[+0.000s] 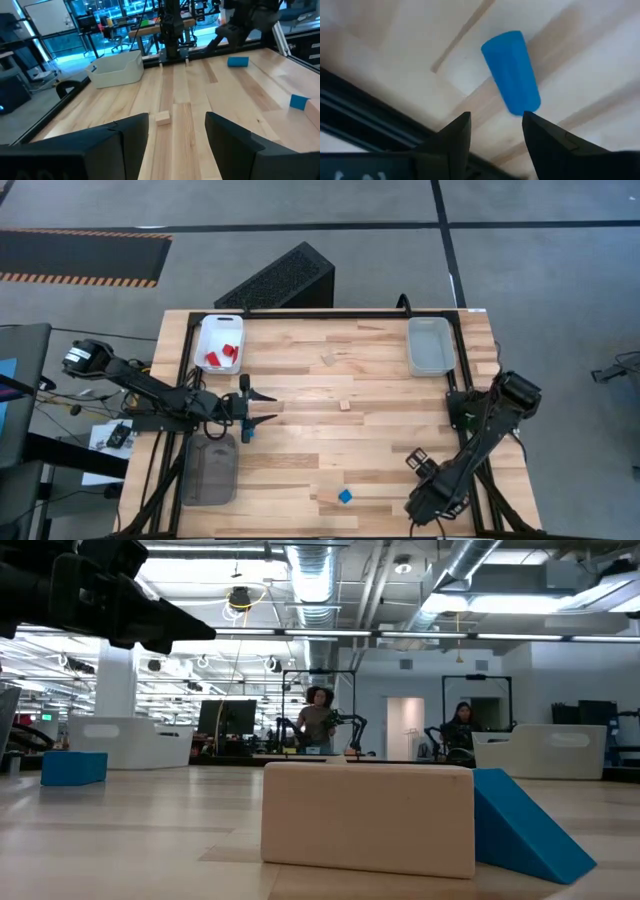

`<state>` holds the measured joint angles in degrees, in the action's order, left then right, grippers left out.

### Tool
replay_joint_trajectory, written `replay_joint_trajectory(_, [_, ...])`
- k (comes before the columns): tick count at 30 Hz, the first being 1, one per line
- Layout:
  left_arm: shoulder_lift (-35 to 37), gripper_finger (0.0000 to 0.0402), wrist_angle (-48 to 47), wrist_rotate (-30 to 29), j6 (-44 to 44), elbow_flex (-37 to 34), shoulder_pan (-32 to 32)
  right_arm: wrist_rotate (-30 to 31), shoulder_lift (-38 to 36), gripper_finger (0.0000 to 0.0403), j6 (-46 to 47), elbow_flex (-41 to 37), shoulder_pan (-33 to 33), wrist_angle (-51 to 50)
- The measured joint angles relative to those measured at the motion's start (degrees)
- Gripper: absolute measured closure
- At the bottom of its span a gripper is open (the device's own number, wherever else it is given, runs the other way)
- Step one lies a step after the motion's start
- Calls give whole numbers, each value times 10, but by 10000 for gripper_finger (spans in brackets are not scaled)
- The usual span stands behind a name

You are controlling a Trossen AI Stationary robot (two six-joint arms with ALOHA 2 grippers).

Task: Sort & place blocks by color
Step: Put the bottom right blue block into the black bin

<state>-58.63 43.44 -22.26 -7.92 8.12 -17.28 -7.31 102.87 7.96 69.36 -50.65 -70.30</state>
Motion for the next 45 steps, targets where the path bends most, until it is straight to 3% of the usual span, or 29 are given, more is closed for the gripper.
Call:
replay_joint_trajectory(6, [0, 214, -2, 0, 0, 0, 0, 56, 56, 167, -33, 0, 0, -20])
replay_joint_trajectory(17, [0, 214, -8, 0, 1, 0, 0, 43, 89, 145, -26, 0, 5, 47])
replay_joint_trajectory(21, [0, 214, -9, 0, 5, 0, 0, 44, 89, 177, -20, 3, 5, 47])
replay_joint_trajectory(28, [0, 214, -12, 0, 6, 0, 0, 40, 87, 292, -19, 5, 7, 49])
replay_joint_trajectory(36, [0, 214, -12, 0, 6, 0, 0, 54, 87, 293, 48, 14, 47, 105])
replay_joint_trajectory(45, [0, 214, -14, 2, -18, 0, -26, 208, 85, 279, 72, 16, 66, 221])
